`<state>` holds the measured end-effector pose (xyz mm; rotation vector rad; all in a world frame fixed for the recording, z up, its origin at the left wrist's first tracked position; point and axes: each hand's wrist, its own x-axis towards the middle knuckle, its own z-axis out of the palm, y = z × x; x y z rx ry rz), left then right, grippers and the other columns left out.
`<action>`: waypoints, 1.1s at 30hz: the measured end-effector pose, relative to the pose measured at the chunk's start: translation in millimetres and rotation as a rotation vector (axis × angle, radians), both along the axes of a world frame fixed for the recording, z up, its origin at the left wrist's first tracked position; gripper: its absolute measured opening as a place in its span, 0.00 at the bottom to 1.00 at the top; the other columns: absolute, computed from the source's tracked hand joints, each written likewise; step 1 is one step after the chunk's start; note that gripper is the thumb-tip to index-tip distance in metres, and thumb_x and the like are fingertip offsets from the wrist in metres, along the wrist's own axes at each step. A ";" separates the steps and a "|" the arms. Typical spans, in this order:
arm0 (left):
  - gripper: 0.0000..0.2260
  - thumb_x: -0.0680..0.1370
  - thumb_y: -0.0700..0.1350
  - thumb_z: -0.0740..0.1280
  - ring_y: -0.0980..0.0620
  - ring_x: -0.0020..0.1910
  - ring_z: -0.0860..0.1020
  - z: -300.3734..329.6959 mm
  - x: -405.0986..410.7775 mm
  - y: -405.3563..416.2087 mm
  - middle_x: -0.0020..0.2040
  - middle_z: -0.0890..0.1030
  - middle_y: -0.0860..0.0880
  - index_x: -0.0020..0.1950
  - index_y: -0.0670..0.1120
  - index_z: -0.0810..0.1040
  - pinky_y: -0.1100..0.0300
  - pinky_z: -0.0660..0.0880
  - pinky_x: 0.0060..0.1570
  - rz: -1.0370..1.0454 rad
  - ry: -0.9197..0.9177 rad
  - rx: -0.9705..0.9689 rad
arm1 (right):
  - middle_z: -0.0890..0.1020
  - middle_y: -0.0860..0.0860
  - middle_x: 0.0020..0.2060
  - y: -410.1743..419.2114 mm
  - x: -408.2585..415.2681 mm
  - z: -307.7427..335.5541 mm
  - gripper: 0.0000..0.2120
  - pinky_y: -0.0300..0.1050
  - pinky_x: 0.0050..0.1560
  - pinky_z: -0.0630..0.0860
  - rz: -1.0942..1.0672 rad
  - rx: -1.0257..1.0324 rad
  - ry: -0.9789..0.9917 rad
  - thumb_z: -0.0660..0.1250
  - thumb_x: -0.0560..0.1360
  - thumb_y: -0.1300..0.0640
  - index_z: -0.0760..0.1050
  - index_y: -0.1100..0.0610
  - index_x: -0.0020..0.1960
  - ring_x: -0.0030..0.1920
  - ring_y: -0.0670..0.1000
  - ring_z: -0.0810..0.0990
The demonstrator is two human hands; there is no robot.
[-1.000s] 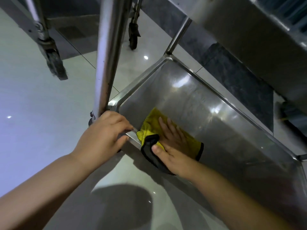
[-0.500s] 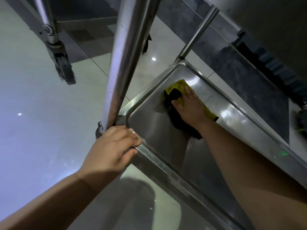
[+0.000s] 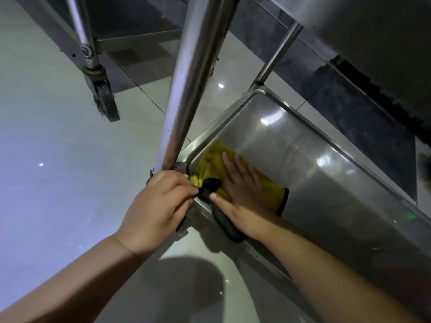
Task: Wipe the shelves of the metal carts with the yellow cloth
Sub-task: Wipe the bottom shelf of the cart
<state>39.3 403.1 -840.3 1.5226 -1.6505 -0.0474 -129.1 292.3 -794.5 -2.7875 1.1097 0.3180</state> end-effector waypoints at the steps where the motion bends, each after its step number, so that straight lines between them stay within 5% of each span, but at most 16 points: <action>1: 0.12 0.77 0.46 0.61 0.49 0.51 0.74 -0.6 -0.1 3.4 0.46 0.80 0.47 0.49 0.42 0.82 0.62 0.69 0.51 0.011 -0.031 -0.009 | 0.35 0.42 0.75 8.1 -2.0 1.9 0.32 0.45 0.73 0.33 0.014 0.032 -0.023 0.35 0.70 0.33 0.34 0.39 0.72 0.75 0.46 0.31; 7: 0.07 0.77 0.48 0.59 0.50 0.53 0.75 -5.1 -1.2 7.6 0.45 0.80 0.50 0.53 0.50 0.73 0.62 0.69 0.46 0.056 -0.059 0.024 | 0.38 0.40 0.75 -3.7 10.2 7.5 0.35 0.43 0.72 0.35 0.047 0.053 -0.051 0.38 0.70 0.33 0.45 0.39 0.76 0.76 0.45 0.34; 14: 0.08 0.75 0.47 0.63 0.48 0.48 0.77 -5.0 1.7 1.4 0.43 0.80 0.49 0.44 0.47 0.82 0.58 0.72 0.43 0.052 -0.116 -0.032 | 0.47 0.50 0.79 -115.8 18.9 -1.8 0.32 0.54 0.76 0.46 -0.165 -0.029 -0.071 0.51 0.79 0.38 0.50 0.50 0.79 0.78 0.52 0.44; 19: 0.10 0.76 0.46 0.63 0.49 0.50 0.75 -13.2 5.3 -5.5 0.43 0.82 0.48 0.42 0.44 0.83 0.59 0.72 0.46 0.053 -0.121 -0.070 | 0.45 0.50 0.79 -158.0 30.3 -1.3 0.30 0.58 0.76 0.48 -0.336 -0.044 -0.042 0.49 0.81 0.40 0.48 0.50 0.79 0.78 0.54 0.44; 27: 0.12 0.77 0.48 0.63 0.50 0.48 0.75 -11.9 9.5 -7.3 0.41 0.80 0.48 0.42 0.44 0.82 0.57 0.73 0.49 0.003 -0.069 -0.043 | 0.42 0.51 0.78 -60.4 50.5 -2.4 0.33 0.54 0.76 0.42 -0.107 -0.096 0.000 0.42 0.78 0.36 0.46 0.49 0.79 0.77 0.53 0.38; 33: 0.15 0.77 0.49 0.60 0.49 0.46 0.73 -5.8 9.9 -2.1 0.40 0.78 0.49 0.40 0.43 0.81 0.59 0.71 0.42 0.000 -0.097 -0.030 | 0.40 0.46 0.78 -3.1 25.0 1.5 0.38 0.49 0.76 0.38 0.059 -0.020 0.003 0.35 0.71 0.34 0.47 0.46 0.78 0.77 0.49 0.35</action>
